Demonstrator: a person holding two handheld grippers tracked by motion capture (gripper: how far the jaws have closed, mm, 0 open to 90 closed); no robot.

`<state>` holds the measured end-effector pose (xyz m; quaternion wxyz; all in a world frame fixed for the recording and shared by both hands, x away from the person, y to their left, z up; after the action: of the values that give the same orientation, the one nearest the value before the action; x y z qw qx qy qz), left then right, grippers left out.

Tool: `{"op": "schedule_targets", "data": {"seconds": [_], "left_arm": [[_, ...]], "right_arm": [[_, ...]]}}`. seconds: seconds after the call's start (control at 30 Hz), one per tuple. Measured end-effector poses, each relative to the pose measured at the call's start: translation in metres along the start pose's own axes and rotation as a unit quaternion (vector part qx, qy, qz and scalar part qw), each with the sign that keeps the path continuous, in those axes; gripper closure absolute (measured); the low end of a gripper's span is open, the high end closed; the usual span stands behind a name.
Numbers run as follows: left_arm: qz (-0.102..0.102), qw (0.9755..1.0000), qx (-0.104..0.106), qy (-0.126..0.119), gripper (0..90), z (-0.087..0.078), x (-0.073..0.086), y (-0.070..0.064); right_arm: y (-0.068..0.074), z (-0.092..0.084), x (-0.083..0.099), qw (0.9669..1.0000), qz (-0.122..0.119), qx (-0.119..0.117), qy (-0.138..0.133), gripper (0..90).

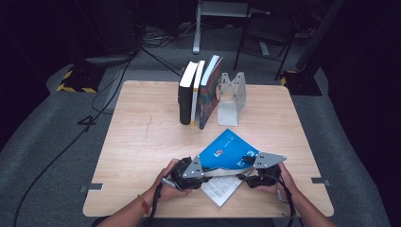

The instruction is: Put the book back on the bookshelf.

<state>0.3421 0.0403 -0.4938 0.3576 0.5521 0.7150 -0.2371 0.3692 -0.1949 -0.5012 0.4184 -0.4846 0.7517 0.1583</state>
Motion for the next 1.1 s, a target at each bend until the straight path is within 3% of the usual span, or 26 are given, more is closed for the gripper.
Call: {"op": "schedule_targets", "data": {"seconds": [0.07,0.2,0.3,0.33,0.43,0.57,0.6,0.67,0.73,0.83,0.93,1.1], "left_arm": [[-0.009,0.9999,-0.004,0.000,67.2,-0.002,0.002,0.003],[-0.018,0.9997,-0.013,0.005,59.8,-0.002,0.004,0.003],[-0.020,0.9993,-0.027,0.014,46.7,0.002,0.002,-0.002],[-0.012,0.9992,-0.034,0.018,43.1,0.004,0.000,-0.005],[-0.002,0.9988,-0.048,0.012,38.6,0.007,-0.009,-0.011],[-0.007,0.9973,-0.072,0.012,44.9,0.011,-0.013,-0.010],[-0.008,0.9958,-0.090,0.014,52.8,0.011,-0.013,-0.008],[-0.006,0.9953,-0.096,0.012,62.7,0.010,-0.013,-0.006],[-0.014,0.9958,-0.091,0.005,64.6,0.008,-0.012,-0.004],[-0.013,0.9965,-0.082,0.008,66.7,0.007,-0.008,-0.004],[-0.013,0.9970,-0.076,0.005,66.9,0.002,-0.004,-0.002],[-0.030,0.9980,-0.051,-0.019,67.0,-0.014,0.007,0.006]], "right_arm": [[0.004,0.001,-0.004,0.9998,-0.016,-0.001,-0.009,45.7],[0.008,0.001,-0.010,0.9990,-0.044,0.004,-0.011,54.5],[0.010,0.002,-0.015,0.9981,-0.061,0.006,-0.007,56.5],[0.010,0.002,-0.017,0.9977,-0.067,0.008,-0.004,57.4],[0.013,0.004,-0.022,0.9973,-0.073,0.009,-0.001,58.9],[0.016,0.007,-0.028,0.9968,-0.079,0.011,0.000,60.4],[0.017,0.008,-0.028,0.9967,-0.080,0.010,0.001,60.5],[0.018,0.009,-0.029,0.9964,-0.085,0.009,0.004,60.7],[0.017,0.010,-0.030,0.9971,-0.076,0.004,-0.002,59.9],[0.013,0.012,-0.027,0.9981,-0.061,-0.008,-0.007,51.1],[0.005,0.012,-0.020,0.9985,-0.055,0.006,0.004,44.8],[-0.026,-0.001,0.003,0.9996,-0.019,0.020,-0.004,43.0]]}}
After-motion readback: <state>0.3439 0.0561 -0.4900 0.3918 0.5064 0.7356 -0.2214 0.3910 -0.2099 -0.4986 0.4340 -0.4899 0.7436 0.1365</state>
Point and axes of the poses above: each handheld gripper's, and its own axes: z roughly forward along the jaws, x roughly out of its underside, y roughly to its left, the point moved 5 cm from there along z, roughly forward along the jaws, and after that the axes turned 3 degrees about x, right-handed, at the moved point
